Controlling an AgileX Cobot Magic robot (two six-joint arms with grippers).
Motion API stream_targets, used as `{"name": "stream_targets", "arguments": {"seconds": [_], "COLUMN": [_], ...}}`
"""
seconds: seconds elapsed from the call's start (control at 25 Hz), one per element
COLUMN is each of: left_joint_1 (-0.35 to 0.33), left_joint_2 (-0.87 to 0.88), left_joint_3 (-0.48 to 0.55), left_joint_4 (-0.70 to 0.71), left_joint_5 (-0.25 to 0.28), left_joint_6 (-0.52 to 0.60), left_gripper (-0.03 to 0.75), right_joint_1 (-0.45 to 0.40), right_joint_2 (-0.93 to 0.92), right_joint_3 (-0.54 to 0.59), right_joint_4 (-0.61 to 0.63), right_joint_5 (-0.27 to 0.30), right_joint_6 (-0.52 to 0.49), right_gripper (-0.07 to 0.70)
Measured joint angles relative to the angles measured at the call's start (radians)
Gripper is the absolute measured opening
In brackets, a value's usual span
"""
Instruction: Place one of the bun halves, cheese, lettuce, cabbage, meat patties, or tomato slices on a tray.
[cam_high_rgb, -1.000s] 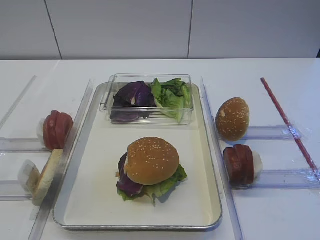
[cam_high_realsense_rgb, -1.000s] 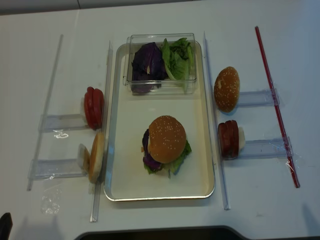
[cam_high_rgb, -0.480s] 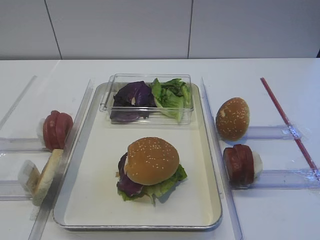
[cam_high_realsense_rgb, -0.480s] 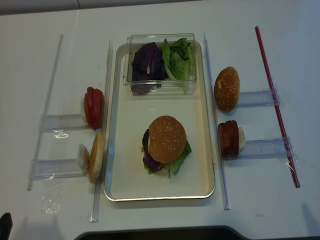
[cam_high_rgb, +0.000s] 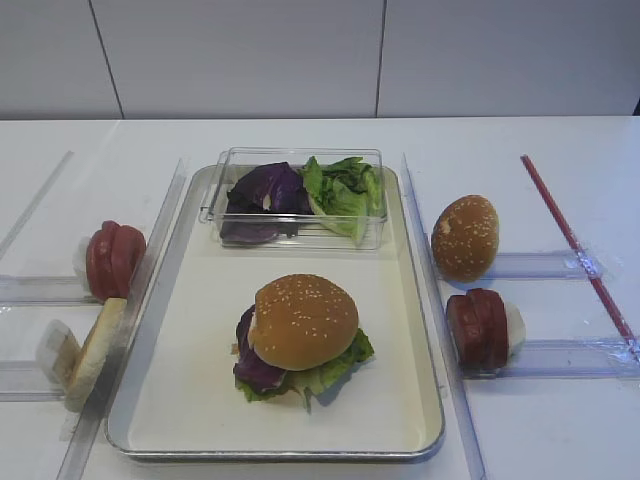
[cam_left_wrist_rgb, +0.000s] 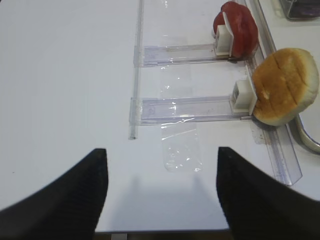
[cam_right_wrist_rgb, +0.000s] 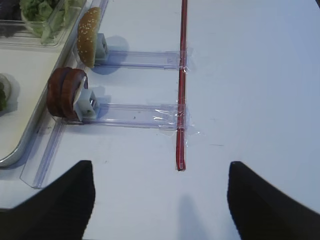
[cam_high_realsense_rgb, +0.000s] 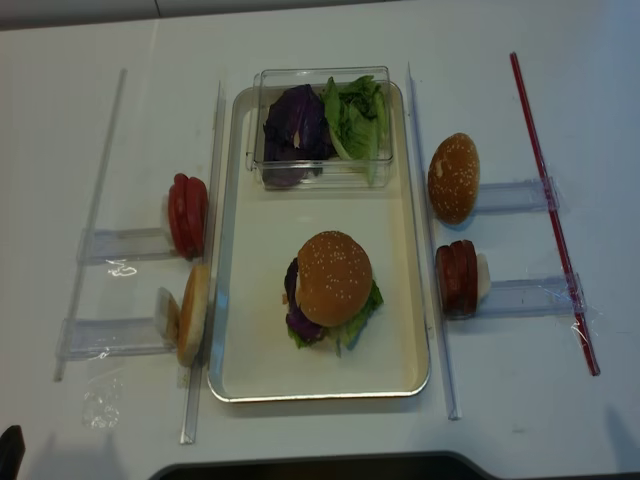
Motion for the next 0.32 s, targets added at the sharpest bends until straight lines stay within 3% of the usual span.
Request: {"name": "stream_targets", "arguments": {"seconds": [0.32], "left_joint_1": [0.000], "left_joint_2": [0.000], "left_joint_3": [0.000], "left_joint_4": [0.000], "left_joint_5": [0.000], "left_joint_6": [0.000], "left_gripper": [0.469], "right_joint_1": [0.000], "right_joint_2": [0.000], "right_joint_3": [0.000], "right_joint_4": [0.000], "right_joint_5": [0.000], "right_joint_6": [0.000], "right_gripper": [0.578]}}
